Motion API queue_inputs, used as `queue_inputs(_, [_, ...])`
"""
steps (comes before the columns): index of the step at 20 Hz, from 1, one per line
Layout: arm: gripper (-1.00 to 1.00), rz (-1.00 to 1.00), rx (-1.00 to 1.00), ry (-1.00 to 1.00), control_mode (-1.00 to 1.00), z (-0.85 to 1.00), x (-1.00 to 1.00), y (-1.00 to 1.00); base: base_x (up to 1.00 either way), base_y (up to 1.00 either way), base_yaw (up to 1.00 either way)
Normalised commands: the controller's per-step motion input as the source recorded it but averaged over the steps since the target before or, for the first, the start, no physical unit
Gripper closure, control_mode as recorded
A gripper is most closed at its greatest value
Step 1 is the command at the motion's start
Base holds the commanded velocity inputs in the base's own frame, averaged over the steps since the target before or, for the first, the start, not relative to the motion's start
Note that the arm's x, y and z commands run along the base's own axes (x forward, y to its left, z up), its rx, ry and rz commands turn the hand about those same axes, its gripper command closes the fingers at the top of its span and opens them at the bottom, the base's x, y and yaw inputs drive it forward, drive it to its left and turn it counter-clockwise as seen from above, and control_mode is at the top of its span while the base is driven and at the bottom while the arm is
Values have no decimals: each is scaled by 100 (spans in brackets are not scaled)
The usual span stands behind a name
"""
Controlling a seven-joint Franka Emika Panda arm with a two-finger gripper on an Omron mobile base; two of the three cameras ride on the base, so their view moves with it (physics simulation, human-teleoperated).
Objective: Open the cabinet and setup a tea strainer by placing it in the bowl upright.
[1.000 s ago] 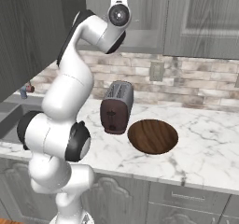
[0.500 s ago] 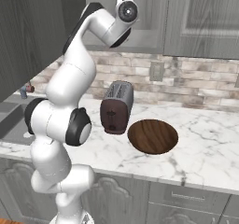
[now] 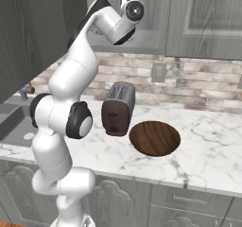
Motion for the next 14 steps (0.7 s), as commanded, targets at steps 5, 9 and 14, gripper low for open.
queue_inputs(5, [-100, 0, -6, 1, -100, -3, 28, 0, 0, 0, 0])
queue_inputs(9, [-100, 0, -7, 0, -100, 0, 28, 3, 0, 0, 0])
queue_inputs(14, [-100, 0, -6, 0, -100, -2, 41, 3, 0, 0, 0])
